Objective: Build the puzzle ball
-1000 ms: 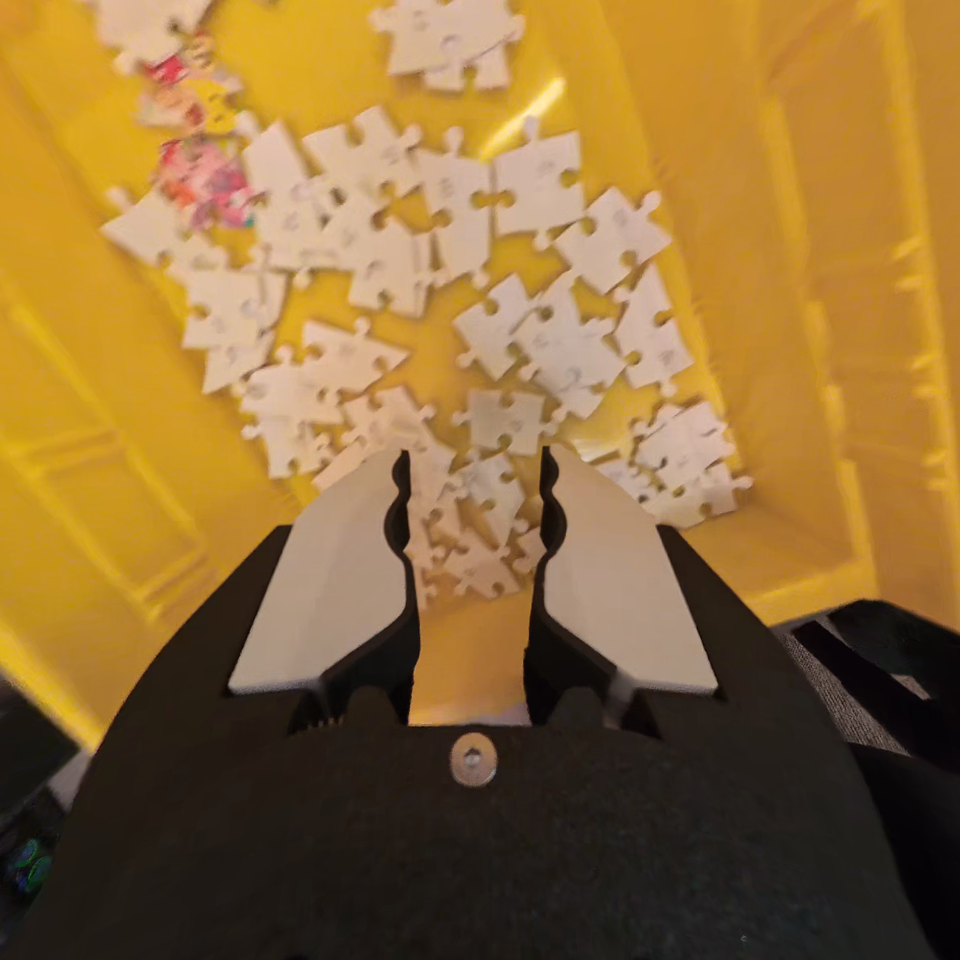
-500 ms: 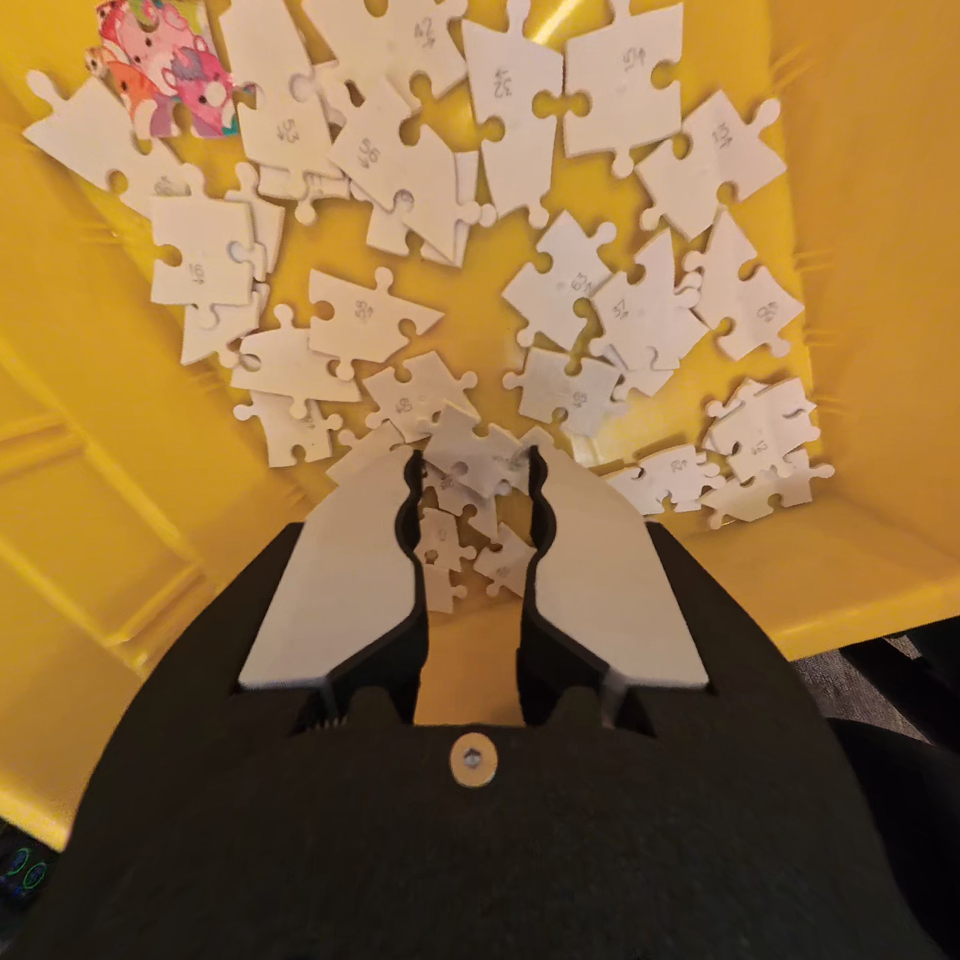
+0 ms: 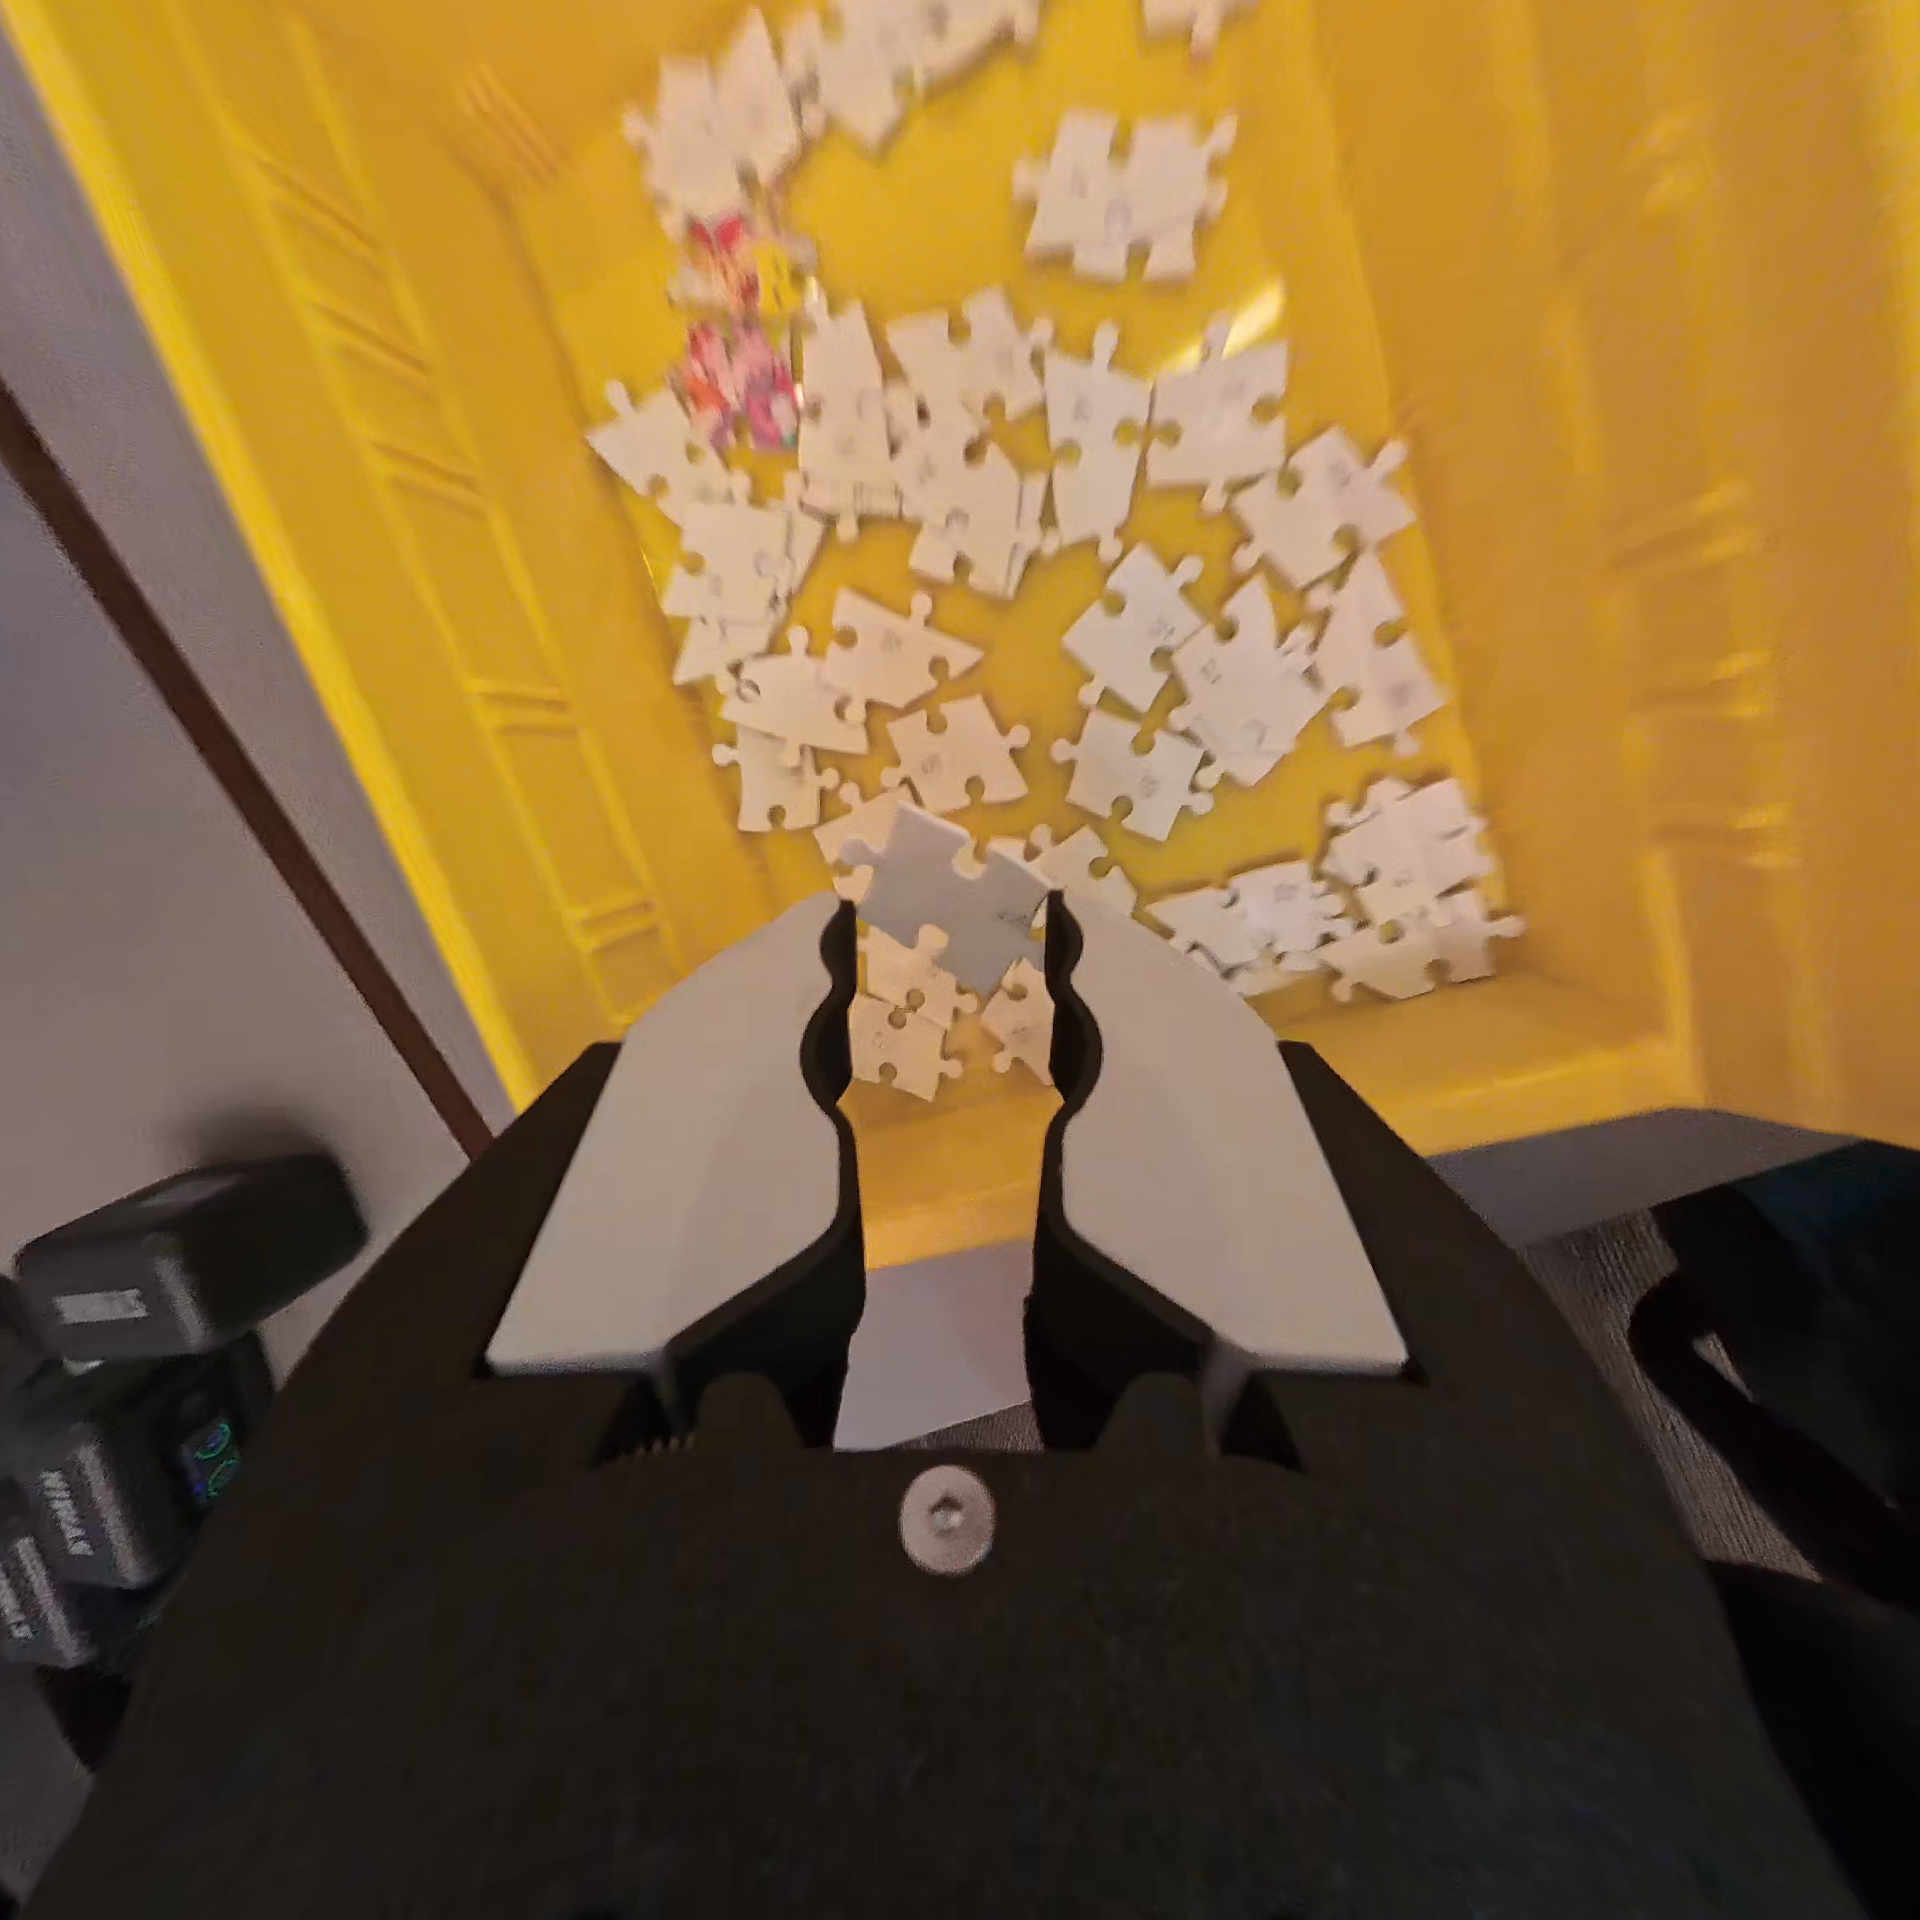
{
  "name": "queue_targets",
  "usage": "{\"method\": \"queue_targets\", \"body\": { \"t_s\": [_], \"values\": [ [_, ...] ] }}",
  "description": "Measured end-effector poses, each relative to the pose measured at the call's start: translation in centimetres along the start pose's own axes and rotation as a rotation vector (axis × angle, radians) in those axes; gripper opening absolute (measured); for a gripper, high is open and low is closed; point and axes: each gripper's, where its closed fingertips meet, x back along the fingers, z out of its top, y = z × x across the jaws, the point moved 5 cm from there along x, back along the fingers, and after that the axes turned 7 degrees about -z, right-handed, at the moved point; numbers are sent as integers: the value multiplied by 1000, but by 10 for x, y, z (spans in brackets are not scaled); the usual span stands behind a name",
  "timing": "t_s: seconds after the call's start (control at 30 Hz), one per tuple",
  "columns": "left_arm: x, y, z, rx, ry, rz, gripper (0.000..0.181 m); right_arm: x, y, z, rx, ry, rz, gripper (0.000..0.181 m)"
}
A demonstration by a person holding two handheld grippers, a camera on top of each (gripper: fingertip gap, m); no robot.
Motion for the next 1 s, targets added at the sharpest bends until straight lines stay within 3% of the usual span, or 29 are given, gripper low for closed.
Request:
{"method": "queue_targets", "body": {
  "t_s": [0.17,0.3,0.43,0.6,0.77,1.0],
  "values": [
    [56,53,43,-101,213,34,34,6,9,-12,28,-21,-36,14],
    [76,133,90,-176,396,-119,34,8,12,-22,41,-13,-22,14],
    [46,222,119,-280,375,-264,34,9,16,-36,57,-38,-22,15],
    [-9,312,128,-380,284,-447,34,9,13,-43,24,-11,29,16],
    [-31,354,149,-417,349,-510,34,-1,6,-40,-27,45,97,13],
    [-49,386,161,-575,471,-339,34,-5,4,-36,-197,37,142,14]
  ]
}}
